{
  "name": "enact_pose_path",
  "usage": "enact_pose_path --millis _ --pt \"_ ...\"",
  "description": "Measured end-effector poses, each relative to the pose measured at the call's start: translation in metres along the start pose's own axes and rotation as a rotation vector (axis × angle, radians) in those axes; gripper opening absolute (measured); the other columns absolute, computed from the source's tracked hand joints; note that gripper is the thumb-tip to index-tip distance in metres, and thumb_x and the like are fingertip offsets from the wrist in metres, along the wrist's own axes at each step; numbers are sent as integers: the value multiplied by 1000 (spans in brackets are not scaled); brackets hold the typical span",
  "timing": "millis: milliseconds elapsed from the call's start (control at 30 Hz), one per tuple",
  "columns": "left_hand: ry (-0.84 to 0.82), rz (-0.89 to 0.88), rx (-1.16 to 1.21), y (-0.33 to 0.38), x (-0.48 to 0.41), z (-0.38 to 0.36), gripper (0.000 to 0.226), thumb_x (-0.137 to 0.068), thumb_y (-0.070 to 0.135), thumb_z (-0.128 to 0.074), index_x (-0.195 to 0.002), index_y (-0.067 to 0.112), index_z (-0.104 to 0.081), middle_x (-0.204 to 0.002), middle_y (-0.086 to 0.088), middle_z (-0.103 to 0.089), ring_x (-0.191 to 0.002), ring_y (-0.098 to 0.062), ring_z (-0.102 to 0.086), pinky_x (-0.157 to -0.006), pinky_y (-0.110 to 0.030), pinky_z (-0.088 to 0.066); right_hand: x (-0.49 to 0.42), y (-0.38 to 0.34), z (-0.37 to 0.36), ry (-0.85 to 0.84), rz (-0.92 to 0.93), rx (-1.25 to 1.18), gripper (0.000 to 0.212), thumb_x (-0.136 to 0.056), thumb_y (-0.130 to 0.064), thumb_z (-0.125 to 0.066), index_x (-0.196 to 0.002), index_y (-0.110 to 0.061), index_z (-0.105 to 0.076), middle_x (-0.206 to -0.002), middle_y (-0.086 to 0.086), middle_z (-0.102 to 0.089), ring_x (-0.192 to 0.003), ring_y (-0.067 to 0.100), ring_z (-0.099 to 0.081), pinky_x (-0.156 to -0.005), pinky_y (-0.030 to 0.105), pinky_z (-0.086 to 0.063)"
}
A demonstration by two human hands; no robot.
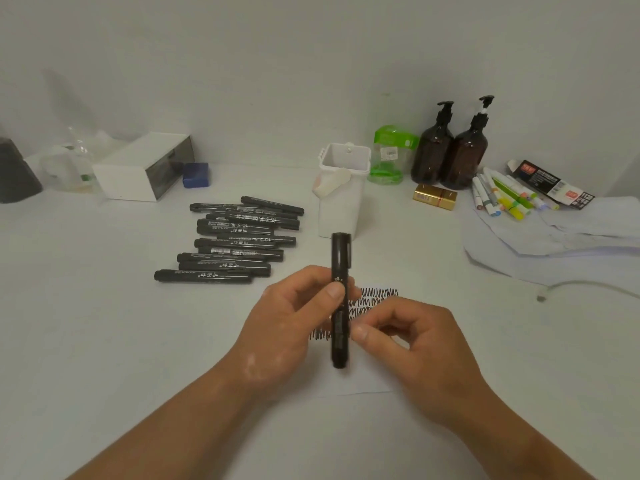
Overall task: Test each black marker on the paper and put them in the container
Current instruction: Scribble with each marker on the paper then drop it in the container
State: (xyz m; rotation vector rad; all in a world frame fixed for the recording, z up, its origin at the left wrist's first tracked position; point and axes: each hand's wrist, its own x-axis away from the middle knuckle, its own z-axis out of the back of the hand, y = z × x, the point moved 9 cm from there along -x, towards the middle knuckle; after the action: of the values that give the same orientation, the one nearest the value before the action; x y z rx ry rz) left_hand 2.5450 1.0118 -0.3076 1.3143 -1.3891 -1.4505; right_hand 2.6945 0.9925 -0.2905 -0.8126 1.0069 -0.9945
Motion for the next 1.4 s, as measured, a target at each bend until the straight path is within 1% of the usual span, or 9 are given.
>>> enact_pose_path --millis 133,267,433,600,733,833,933,1067,1400 --pt "3 -35 -245 10 2 5 27 -84 52 -62 -100 33 -72 -81 0 -75 -77 -16 -71 -72 -28 -55 -2 -2 19 136 30 -82 15 -77 -41 -71 -78 -27 -73 -62 -6 -67 -57 3 -58 -58 13 -46" --pt "-84 -94 -467 14 7 -5 18 -88 43 -66 -104 38 -73 -77 3 -70 -70 -31 -60 -63 -37 -50 -3 2 15 42 -22 -248 26 -79 -43 -67 -102 -31 -71 -61 -2 -61 -52 11 -52 -51 24 -45" --pt "-118 -139 -581 15 8 -7 18 -89 44 -66 -103 36 -74 -70 16 -65 -59 -5 -52 -56 -17 -39 -6 -4 23 47 43 -131 6 -85 -22 -72 -88 -24 -77 -59 1 -63 -51 11 -52 -51 20 -44" --pt "192 -85 -422 17 -1 38 7 -85 39 -71 -91 40 -74 -68 16 -68 -58 1 -57 -59 -15 -44 -40 -38 103 430 69 -216 2 -80 -25 -78 -78 -24 -77 -56 1 -58 -51 19 -47 -50 29 -39" --pt "333 -50 -362 13 -2 56 10 -89 28 -72 -84 37 -73 -64 15 -66 -57 1 -55 -62 -19 -43 -95 -99 133 532 182 88 6 -84 -33 -69 -79 -33 -73 -63 -3 -67 -55 13 -59 -55 35 -52" --pt "353 -72 -392 15 0 55 11 -89 27 -73 -81 35 -73 -64 11 -66 -56 0 -53 -57 -13 -43 -147 -124 120 493 234 436 4 -87 -34 -69 -91 -33 -70 -80 -13 -70 -73 7 -66 -78 33 -58" --pt "353 -84 -412 16 0 54 6 -85 32 -71 -79 33 -73 -65 8 -67 -56 0 -53 -55 -12 -42 -193 -123 91 369 227 717 6 -91 -33 -68 -97 -31 -70 -94 -12 -67 -83 8 -61 -76 18 -49" --pt "356 -85 -425 16 0 54 16 -88 20 -73 -77 32 -73 -62 11 -65 -53 1 -52 -53 -10 -40 -233 -94 56 172 147 973 14 -91 -22 -65 -102 -26 -73 -110 0 -70 -105 23 -63 -87 37 -55" --pt "344 -86 -425 15 -1 53 13 -88 25 -72 -79 34 -72 -65 10 -66 -54 2 -52 -52 -10 -41 -254 -48 13 -123 13 1296 28 -93 -26 -44 -103 -16 -68 -101 9 -67 -90 32 -62 -67 35 -46"
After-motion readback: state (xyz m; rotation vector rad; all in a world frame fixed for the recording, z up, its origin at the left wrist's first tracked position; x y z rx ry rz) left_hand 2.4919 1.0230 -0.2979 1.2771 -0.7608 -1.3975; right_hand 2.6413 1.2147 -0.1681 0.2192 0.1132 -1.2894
